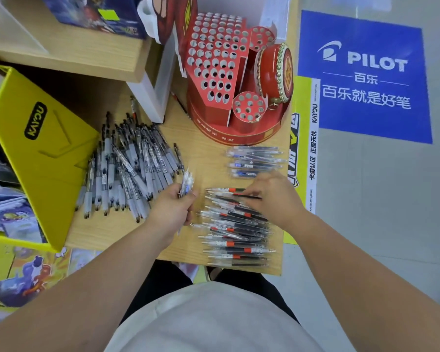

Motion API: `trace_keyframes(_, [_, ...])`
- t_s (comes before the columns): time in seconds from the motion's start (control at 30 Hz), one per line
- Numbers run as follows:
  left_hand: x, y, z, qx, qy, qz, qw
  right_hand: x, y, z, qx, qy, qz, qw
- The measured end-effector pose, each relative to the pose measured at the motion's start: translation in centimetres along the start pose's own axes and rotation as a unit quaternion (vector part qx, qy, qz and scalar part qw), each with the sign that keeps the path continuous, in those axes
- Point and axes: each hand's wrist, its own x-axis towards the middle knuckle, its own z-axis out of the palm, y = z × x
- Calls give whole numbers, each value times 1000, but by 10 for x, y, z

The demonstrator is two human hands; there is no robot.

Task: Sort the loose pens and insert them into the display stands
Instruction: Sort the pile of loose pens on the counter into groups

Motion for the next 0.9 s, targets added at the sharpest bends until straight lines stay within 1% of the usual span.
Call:
trace_keyframes(0.07, [-4,-5,0,7,2,5,1000,-7,0,7,-4,-23,20,1000])
trace_keyframes(0.13, [-10,-9,2,-2,1,12,1000,-8,0,10,-9,-28,37,999])
trace_keyframes(0.2, [-16,-11,3,-7,-2,18,1000,-8,0,10,-15,-25,38,999])
trace_keyframes(0.37, [-18,-15,2,6,-8,14,1000,-6,-2,9,-31,-46,39,998])
trace_keyframes(0.43, [-17,-14,2,7,-16,14,1000,-7,-3,9,-8,-37,42,998])
trace_keyframes(0.5, [-15,-14,3,8,-16,10,1000,-8,-4,9,18,-7,54,998])
trace_keyframes(0.53, [-14,-14,3,9,-14,8,1000,-8,-3,10,20,11,58,998])
trace_keyframes(0.6, [-11,-15,3,12,-10,4,1000,-8,-3,13,9,18,59,998])
trace_keyframes(0.9, [-2,-16,5,34,0,9,999,-4,1,16,-46,-48,30,997])
